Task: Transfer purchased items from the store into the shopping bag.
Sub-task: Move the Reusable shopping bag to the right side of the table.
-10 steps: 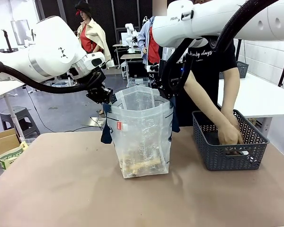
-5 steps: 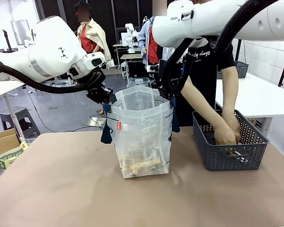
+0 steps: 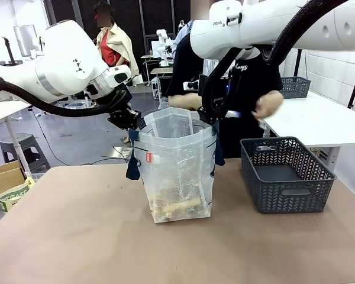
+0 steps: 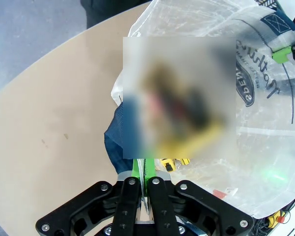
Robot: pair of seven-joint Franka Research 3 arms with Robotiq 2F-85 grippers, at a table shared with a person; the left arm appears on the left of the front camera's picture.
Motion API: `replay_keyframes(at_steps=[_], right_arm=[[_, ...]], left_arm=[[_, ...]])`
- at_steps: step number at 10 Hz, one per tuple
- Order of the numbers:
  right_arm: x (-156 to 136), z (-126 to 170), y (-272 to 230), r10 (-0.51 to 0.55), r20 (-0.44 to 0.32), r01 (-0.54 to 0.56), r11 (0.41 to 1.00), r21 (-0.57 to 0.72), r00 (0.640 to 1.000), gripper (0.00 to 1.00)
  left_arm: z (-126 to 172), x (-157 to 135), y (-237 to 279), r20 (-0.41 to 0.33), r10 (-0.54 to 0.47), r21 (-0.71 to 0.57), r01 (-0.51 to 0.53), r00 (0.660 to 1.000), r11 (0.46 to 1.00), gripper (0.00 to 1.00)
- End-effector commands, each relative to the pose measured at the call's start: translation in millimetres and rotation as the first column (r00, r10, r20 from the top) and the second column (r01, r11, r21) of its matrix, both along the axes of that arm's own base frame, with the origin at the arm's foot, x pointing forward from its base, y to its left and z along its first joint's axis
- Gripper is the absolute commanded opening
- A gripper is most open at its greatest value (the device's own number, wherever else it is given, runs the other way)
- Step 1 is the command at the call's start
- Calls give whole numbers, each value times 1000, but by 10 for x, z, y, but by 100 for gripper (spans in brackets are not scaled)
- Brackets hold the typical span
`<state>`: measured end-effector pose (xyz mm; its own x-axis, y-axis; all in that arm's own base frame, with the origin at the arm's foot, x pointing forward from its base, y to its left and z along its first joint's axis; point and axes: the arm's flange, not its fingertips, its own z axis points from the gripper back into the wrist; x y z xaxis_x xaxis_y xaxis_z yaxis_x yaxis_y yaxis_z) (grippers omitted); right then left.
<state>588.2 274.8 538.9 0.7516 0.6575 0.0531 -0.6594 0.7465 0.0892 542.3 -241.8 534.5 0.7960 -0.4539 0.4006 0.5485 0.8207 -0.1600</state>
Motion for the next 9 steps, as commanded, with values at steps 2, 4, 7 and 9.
replay_keyframes(at_steps=[2,4,7,9], right_arm=[[3,8,-6,-3,3,3,1000,1,1000,0],[3,8,-6,-3,3,3,1000,1,1000,0],[3,8,-6,-3,3,3,1000,1,1000,0],[3,8,-6,-3,3,3,1000,1,1000,0]], left_arm=[[3,3,5,2,1,0,-1,1000,1000,0],[3,3,5,2,1,0,-1,1000,1000,0],[3,3,5,2,1,0,-1,1000,1000,0],[3,3,5,2,1,0,-1,1000,1000,0]])
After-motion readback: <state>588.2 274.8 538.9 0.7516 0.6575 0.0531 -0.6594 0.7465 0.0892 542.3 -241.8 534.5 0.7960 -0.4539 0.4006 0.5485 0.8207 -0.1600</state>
